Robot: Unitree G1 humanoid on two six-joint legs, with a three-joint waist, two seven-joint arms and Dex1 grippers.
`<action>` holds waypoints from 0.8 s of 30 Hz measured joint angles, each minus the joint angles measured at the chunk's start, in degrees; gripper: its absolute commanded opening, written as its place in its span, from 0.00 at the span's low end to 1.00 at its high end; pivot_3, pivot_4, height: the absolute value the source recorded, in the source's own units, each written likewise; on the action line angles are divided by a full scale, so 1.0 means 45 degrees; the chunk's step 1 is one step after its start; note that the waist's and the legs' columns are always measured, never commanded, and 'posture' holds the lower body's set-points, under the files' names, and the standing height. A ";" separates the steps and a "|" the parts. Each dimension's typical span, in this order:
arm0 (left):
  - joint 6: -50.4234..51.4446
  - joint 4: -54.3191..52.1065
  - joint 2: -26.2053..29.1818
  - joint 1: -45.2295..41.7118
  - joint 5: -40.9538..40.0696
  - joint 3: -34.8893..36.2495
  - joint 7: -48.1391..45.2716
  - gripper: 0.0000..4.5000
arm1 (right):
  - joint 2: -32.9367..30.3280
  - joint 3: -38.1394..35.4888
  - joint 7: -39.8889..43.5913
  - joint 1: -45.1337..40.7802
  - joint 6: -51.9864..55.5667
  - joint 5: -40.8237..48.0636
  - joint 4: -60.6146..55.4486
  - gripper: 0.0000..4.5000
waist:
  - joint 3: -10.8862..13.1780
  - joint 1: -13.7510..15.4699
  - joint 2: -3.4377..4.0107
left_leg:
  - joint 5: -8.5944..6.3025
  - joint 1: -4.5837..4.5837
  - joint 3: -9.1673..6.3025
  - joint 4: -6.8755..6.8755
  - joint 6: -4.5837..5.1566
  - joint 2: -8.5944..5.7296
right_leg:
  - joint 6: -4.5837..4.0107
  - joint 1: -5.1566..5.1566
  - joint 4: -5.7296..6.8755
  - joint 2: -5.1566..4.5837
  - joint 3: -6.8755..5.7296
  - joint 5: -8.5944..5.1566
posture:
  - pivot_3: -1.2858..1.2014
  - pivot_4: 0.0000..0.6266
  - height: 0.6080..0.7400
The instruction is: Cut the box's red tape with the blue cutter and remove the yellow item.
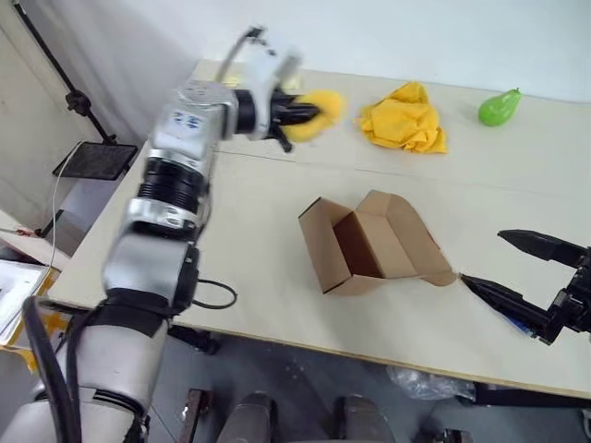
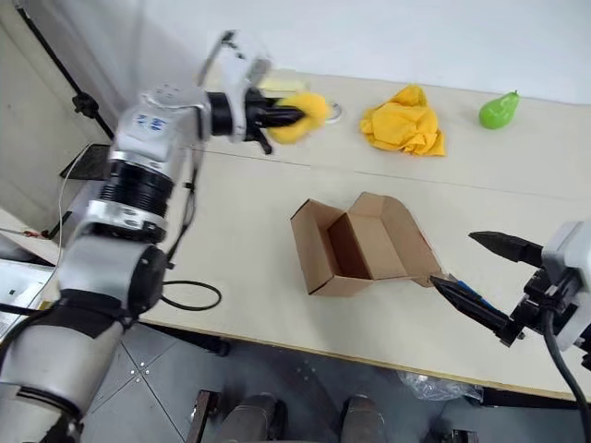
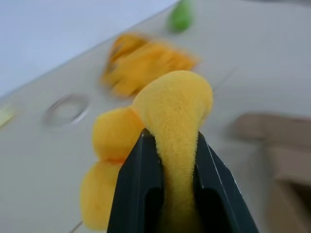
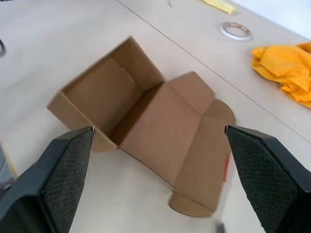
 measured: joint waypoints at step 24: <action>0.2950 -0.2166 0.2411 0.3439 0.0871 -0.1074 -0.1336 1.00 | -0.0681 0.2113 0.1944 -0.2503 -0.0082 -0.1591 0.2150 1.00 | 0.0030 0.0046 -0.0052 | -0.0004 -0.0063 0.0006 0.0030 -0.0012 -0.0006 | -0.0001 -0.0105 0.0081 -0.0016 0.0027 0.0000 | 0.52 0.24 1.00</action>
